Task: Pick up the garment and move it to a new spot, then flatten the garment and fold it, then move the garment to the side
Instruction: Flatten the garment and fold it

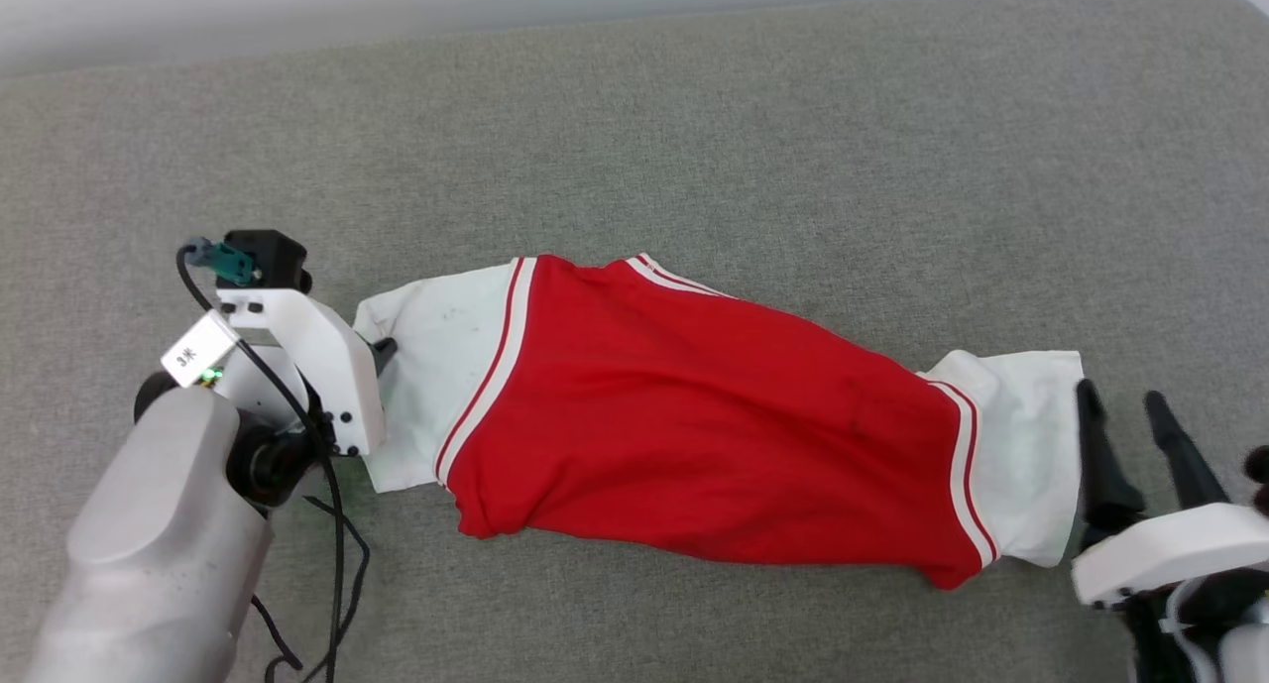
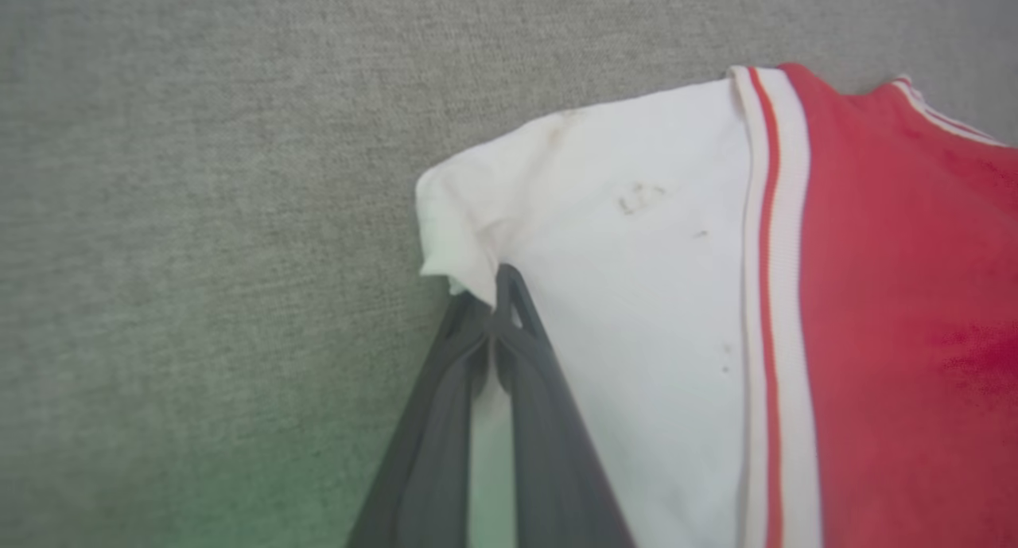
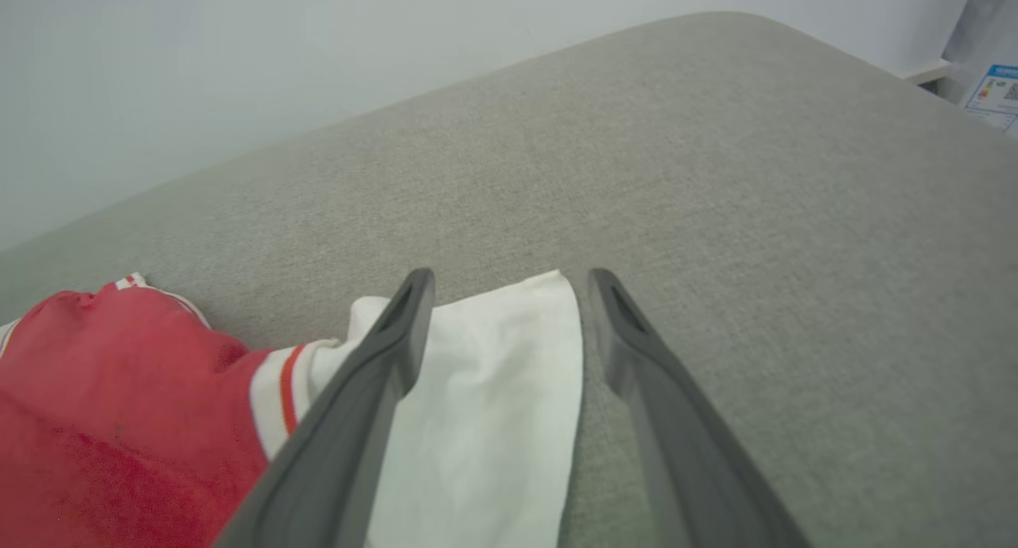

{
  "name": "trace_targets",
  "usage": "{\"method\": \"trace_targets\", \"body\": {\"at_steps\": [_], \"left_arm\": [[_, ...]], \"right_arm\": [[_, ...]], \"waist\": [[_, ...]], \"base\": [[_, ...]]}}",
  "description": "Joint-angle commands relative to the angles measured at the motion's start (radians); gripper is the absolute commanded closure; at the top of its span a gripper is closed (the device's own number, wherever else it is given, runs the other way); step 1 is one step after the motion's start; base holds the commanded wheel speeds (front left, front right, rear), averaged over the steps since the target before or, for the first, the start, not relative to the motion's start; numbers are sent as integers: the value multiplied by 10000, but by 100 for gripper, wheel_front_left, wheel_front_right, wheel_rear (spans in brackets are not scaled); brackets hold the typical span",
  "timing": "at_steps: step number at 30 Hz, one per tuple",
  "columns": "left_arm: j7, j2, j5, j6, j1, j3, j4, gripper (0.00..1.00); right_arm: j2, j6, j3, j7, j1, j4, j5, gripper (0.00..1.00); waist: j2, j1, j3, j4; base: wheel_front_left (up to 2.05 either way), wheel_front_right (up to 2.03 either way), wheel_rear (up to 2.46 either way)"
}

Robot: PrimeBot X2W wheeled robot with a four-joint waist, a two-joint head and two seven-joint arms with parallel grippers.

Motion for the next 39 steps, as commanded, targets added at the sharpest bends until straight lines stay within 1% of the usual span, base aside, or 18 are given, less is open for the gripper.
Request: {"method": "trace_targets", "body": {"at_steps": [1,4,7,10,14,17,20,26,27,28,29,33,39], "left_arm": [[7,-154,17,-7,431,-93,140,100],[-269,-145,-25,-19,526,-43,-80,100],[-463,-109,56,-8,612,-87,-443,100],[-584,-88,141,71,702,-152,-954,100],[-670,-16,269,192,771,-221,-1756,100],[-640,47,395,321,831,-272,-2387,100],[-611,121,477,489,904,-295,-2989,100],[-562,232,506,719,1071,-274,-3822,100],[-561,229,498,744,1119,-274,-3894,100],[-567,235,489,778,1162,-273,-3968,100],[-577,254,483,795,1193,-271,-4023,100],[-678,388,506,852,1320,-222,-4121,100],[-1091,559,680,950,1364,-104,-4096,100]], "right_arm": [[-162,-10,-230,191,-241,232,170,0],[-519,-10,-724,1196,-540,1003,529,0],[-1030,-9,-804,2606,-903,1522,777,0],[-1529,-9,-568,3932,-1257,1701,1090,0],[-2039,-9,-105,5312,-1631,1814,1364,0],[-2270,-9,205,6179,-1877,2005,1503,0],[-2401,-9,613,6728,-2036,2260,1582,0],[-2279,8,1469,7716,-1876,3221,1691,0],[-2207,8,1568,7880,-1825,3407,1804,50],[-2163,8,1640,7976,-1791,3529,1876,73],[-2168,9,1710,8003,-1823,3633,1915,100],[-2283,5,1644,7714,-2138,3650,2006,100],[-2783,-9,1327,7147,-2735,3045,1637,100]], "waist": [[0,-1,-93,63],[0,-1,-238,130],[0,-1,-315,235],[0,-1,-339,383],[0,-1,-303,578],[0,-1,-219,712],[0,-1,-111,831],[0,-1,60,972],[0,-1,71,988],[0,-1,74,1000],[0,-1,63,1007],[0,-1,-87,1002],[0,-1,-593,991]], "base": [[0,0,0],[0,0,0],[0,0,0],[0,0,0],[0,0,0],[0,0,0],[0,0,0],[0,0,0],[0,0,0],[0,0,0],[0,0,0],[0,0,0],[0,0,0]]}}
